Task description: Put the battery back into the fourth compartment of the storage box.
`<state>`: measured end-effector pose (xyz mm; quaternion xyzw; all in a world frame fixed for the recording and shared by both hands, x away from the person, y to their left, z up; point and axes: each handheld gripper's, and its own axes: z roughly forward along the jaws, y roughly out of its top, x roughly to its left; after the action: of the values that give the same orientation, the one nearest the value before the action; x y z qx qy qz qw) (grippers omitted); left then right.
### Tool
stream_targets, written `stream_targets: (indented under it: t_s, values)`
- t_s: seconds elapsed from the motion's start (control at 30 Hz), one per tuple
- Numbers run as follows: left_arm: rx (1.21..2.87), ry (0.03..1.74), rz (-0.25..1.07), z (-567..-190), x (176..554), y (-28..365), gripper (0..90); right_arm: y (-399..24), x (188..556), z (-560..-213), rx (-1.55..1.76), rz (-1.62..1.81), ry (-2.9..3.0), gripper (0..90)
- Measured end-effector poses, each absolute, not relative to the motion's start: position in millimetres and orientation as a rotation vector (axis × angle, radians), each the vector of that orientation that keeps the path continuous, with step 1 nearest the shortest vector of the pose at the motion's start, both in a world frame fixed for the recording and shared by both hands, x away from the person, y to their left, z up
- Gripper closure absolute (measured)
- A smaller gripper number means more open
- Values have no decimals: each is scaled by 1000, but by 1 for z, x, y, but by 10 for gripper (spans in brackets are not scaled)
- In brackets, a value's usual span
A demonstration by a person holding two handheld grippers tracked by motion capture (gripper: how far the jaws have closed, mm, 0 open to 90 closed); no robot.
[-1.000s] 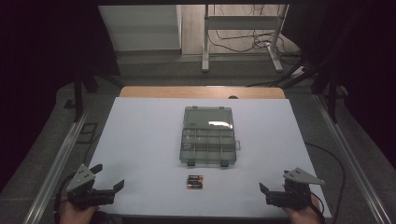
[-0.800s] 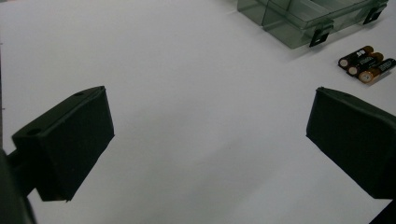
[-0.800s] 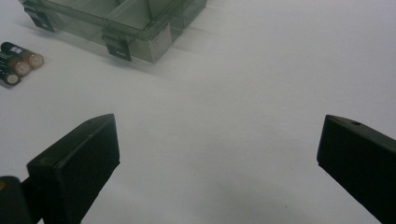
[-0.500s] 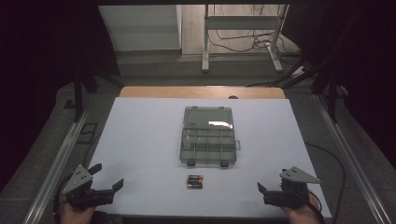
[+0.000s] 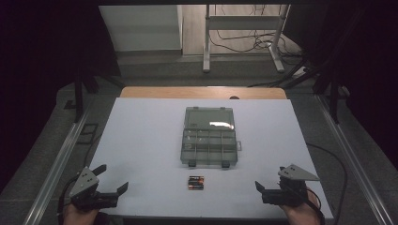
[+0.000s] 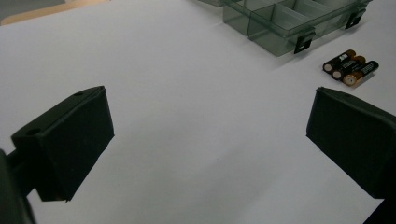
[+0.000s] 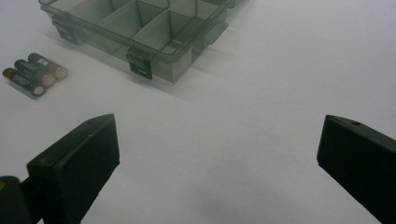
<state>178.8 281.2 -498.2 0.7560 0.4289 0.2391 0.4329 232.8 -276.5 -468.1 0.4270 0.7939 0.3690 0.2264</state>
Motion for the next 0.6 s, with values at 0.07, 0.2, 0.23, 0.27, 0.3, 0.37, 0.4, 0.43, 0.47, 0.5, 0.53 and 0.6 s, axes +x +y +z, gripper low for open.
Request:
stream_targets:
  t_s: [0.07,0.2,0.23,0.27,0.3,0.37,0.4,0.43,0.47,0.5,0.53,0.6]
  values:
    - [1879,1071,586,-498,179,282,15,-275,233,-468,1177,1014,2189,0]
    - [1885,1070,577,-499,180,282,11,-271,236,-467,1159,1012,2213,0]
    - [1890,1066,579,-499,180,282,11,-270,237,-466,1148,1010,2220,0]
    - [1896,1063,581,-499,180,281,11,-268,238,-465,1141,1006,2227,0]
    - [1906,1058,585,-499,180,280,11,-265,239,-463,1133,1009,2236,0]
    - [1911,1055,587,-499,180,279,11,-262,241,-461,1121,1016,2248,0]
    - [1912,1055,588,-499,180,279,12,-260,242,-461,1117,1015,2253,0]
    - [1912,1055,588,-499,180,279,11,-258,243,-460,1114,1014,2260,0]
    - [1911,1055,587,-499,180,279,11,-258,243,-460,1114,1014,2260,0]
    - [1911,1055,585,-499,180,279,12,-257,243,-460,1113,1012,2268,0]
    - [1910,1056,584,-499,180,280,12,-254,245,-459,1115,1014,2279,0]
    - [1906,1060,580,-499,180,280,11,-252,246,-458,1118,1017,2283,0]
